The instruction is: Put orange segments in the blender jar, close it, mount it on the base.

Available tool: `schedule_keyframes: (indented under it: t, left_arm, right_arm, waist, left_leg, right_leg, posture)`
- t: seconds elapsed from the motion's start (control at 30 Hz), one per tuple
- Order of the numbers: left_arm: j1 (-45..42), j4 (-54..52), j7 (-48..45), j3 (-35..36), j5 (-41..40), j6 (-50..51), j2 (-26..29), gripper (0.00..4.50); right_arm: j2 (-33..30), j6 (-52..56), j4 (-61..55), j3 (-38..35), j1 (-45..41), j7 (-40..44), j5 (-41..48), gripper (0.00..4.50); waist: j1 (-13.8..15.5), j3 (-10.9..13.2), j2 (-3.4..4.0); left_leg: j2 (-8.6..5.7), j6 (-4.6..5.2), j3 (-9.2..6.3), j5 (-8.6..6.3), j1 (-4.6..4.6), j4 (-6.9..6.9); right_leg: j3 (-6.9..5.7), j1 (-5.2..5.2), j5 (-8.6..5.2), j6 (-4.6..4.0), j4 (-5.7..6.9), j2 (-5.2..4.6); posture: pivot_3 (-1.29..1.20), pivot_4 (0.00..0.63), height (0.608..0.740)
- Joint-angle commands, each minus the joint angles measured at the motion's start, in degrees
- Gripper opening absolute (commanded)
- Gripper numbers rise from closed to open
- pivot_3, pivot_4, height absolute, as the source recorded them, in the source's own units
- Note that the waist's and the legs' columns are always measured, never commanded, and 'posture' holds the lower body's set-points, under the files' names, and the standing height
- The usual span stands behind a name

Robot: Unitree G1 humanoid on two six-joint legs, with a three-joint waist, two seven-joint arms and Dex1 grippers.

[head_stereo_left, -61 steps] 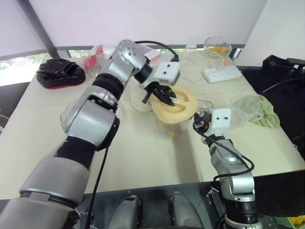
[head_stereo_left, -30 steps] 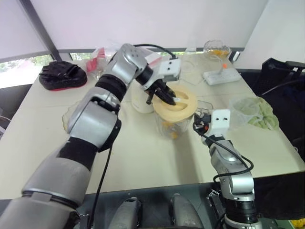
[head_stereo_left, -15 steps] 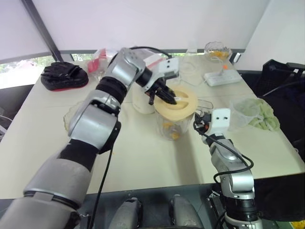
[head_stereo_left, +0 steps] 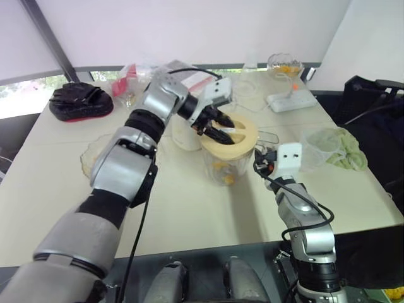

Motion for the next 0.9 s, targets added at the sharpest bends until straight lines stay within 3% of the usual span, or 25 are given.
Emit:
schedule_keyframes:
  t: [0.03, 0.13, 0.27, 0.43, 0.73, 0.9]
  left_arm:
    - [-0.9, -0.9, 2.1, 3.9, -3.3, 2.9, 1.3, 3.13]
    - [-2.0, -1.9, 4.2, 8.0, -6.5, 4.5, 1.7, 3.13]
    - [-4.8, -4.3, 12.1, 20.9, -17.7, 9.2, 2.2, 3.13]
    - [-1.3, -12.6, 19.5, 26.9, -22.9, 12.2, 3.8, 3.13]
    - [27.8, -48.5, 23.4, 22.9, -24.7, 22.1, 13.1, 3.13]
    - [49.4, -70.0, 27.9, 21.2, -26.7, 27.0, 15.6, 3.13]
  right_arm:
    - [0.4, -2.4, -4.4, 0.7, -0.9, 1.5, 1.5, 1.41]
    - [0.4, -2.5, -4.4, 0.7, -0.7, 1.6, 1.4, 1.41]
    - [0.2, -2.5, -4.1, 0.5, -0.7, 2.1, 1.5, 1.41]
    - [0.3, -2.9, -3.7, -0.6, -1.7, 2.5, 2.0, 1.41]
    - [-1.0, -1.3, -4.4, -6.5, -8.5, 1.4, 4.6, 1.41]
    - [-4.0, 4.3, -3.6, -11.9, -20.0, -0.4, 7.7, 1.41]
  waist:
    - [0.0, 0.0, 0.01]
    - [0.0, 0.0, 0.02]
    - [0.0, 0.1, -0.01]
    - [0.0, 0.1, 0.02]
    - [0.0, 0.2, 0.15]
    - [0.1, 0.2, 0.24]
  left_leg:
    - [0.0, 0.0, 0.01, 0.0, -0.09, 0.01]
    - [-0.01, -0.05, 0.01, 0.03, -0.58, 0.12]
    - [-0.02, -0.42, 0.02, 0.24, -0.91, 0.17]
    - [-0.02, -0.42, 0.03, 0.24, -0.95, 0.16]
    - [0.0, -0.54, 0.03, 0.31, -0.9, 0.11]
    - [-0.08, -0.55, 0.06, 0.31, -0.94, 0.07]
  right_leg:
    - [0.01, -0.08, 0.0, 0.0, 0.0, 0.0]
    - [0.01, -0.59, 0.01, 0.0, 0.12, -0.01]
    - [0.04, -0.98, 0.01, -0.01, 0.25, -0.05]
    - [0.06, -1.02, 0.01, -0.01, 0.23, -0.06]
    - [0.19, -1.09, 0.03, -0.04, 0.33, -0.02]
    - [0.2, -1.07, 0.03, -0.04, 0.19, -0.14]
  posture:
    - [0.0, 0.15, 0.74]
    - [0.0, 0.15, 0.74]
    - [0.0, 0.15, 0.74]
    - [0.0, 0.15, 0.74]
    - [0.0, 0.15, 0.74]
    - [0.0, 0.15, 0.74]
